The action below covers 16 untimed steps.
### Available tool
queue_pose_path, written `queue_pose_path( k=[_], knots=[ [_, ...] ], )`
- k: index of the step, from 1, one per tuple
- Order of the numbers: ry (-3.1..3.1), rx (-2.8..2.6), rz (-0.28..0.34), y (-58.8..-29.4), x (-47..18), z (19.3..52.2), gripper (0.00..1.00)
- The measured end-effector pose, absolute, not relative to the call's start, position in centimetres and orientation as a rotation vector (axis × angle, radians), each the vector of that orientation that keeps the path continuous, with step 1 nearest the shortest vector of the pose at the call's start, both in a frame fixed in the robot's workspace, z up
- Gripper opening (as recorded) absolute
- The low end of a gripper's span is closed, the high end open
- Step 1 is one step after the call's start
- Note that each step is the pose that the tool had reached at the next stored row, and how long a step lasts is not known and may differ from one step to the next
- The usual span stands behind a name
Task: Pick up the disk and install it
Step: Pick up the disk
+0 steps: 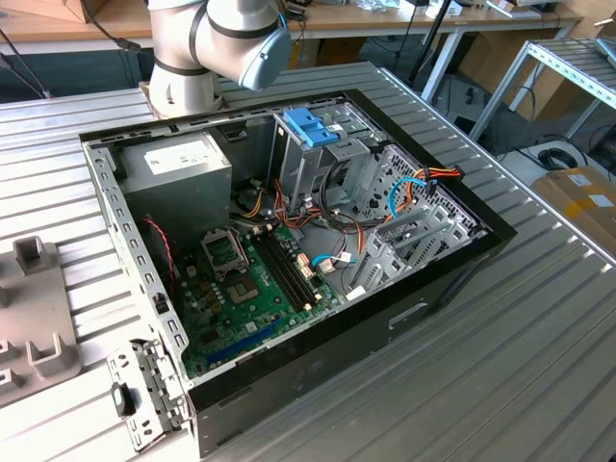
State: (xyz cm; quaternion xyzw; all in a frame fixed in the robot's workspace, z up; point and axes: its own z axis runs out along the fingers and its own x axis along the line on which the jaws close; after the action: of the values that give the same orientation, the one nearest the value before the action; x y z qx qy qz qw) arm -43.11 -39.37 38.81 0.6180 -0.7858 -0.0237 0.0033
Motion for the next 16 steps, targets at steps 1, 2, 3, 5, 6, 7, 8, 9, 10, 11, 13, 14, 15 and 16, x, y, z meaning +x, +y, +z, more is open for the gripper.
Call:
queue_pose_path(
  k=[1, 2, 3, 5, 6, 7, 8, 9, 10, 11, 13, 14, 15, 16],
  knots=[
    [-2.464, 1.937, -0.074, -39.32, -43.11, 38.80, 0.48],
    [-2.463, 1.937, -0.074, -39.26, -43.11, 38.81, 0.48],
    [-2.463, 1.937, -0.074, -39.13, -43.11, 38.80, 0.48],
    [-2.463, 1.937, -0.074, -39.01, -43.11, 38.78, 0.48],
    [-2.463, 1.937, -0.074, -38.97, -43.11, 38.77, 0.48],
    [-2.463, 1.937, -0.074, -38.93, -43.11, 38.77, 0.48],
    [-2.463, 1.937, -0.074, -38.90, -43.11, 38.77, 0.48],
    [-2.463, 1.937, -0.074, -38.83, -43.11, 38.76, 0.48],
    [-2.463, 1.937, -0.074, -38.79, -43.11, 38.76, 0.48],
    [-2.463, 1.937, -0.074, -38.74, -43.11, 38.75, 0.48],
    [-2.463, 1.937, -0.074, -38.60, -43.11, 38.73, 0.48],
    [-2.463, 1.937, -0.074, -38.56, -43.11, 38.72, 0.48],
    [-2.463, 1.937, -0.074, -38.53, -43.11, 38.70, 0.48],
    [-2.463, 1.937, -0.074, -38.51, -43.11, 38.70, 0.48]
  ],
)
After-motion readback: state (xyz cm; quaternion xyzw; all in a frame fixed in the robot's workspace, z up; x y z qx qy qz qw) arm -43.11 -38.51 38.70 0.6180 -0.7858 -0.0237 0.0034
